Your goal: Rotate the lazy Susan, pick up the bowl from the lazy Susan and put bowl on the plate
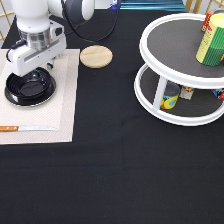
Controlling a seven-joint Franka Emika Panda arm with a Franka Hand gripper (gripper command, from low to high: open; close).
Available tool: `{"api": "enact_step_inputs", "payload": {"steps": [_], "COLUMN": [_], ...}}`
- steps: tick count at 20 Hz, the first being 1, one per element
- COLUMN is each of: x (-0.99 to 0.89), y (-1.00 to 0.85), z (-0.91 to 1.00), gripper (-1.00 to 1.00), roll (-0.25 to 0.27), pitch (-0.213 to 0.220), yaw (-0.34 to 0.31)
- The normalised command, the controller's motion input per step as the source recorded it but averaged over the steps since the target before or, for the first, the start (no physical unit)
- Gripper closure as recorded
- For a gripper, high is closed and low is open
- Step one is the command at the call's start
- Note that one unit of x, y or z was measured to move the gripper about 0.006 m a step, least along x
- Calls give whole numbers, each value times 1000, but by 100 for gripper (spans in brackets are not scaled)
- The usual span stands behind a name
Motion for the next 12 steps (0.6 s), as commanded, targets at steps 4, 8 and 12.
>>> {"api": "enact_step_inputs", "payload": {"steps": [4, 8, 12], "x": [84, 189, 0], "y": [79, 46, 0], "z": [1000, 466, 0], "gripper": [-100, -100, -100], "roll": [-11, 0, 0], "pitch": [24, 108, 0], "yaw": [13, 30, 0]}}
